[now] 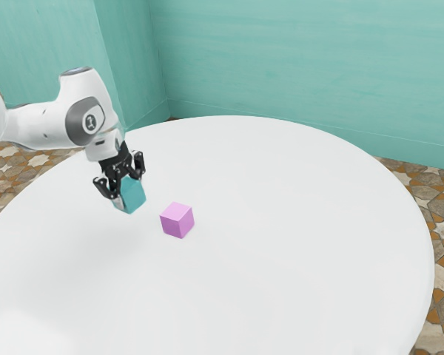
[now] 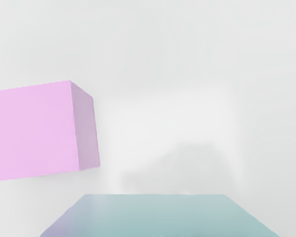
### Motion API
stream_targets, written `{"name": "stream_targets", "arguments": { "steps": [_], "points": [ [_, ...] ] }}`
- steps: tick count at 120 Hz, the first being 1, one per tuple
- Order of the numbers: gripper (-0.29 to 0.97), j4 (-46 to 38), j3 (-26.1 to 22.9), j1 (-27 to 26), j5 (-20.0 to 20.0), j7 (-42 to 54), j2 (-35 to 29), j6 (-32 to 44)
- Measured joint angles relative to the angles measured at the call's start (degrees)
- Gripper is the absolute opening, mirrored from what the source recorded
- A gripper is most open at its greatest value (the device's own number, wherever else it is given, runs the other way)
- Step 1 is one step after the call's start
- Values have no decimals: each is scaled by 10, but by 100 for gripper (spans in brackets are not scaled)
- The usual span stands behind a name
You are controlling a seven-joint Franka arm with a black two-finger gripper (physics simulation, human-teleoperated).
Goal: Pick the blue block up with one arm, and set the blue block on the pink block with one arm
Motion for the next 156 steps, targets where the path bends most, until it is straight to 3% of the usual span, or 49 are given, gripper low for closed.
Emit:
{"name": "stream_targets", "arguments": {
  "steps": [47, 100, 138, 156],
  "points": [
    [33, 133, 5, -75, 2, -98, 116, -10],
    [35, 160, 6, -79, 18, -188, 156, -11],
    [60, 164, 6, -78, 33, -211, 156, -18],
    [64, 141, 1, -79, 31, -219, 77, -39]
  ]
}}
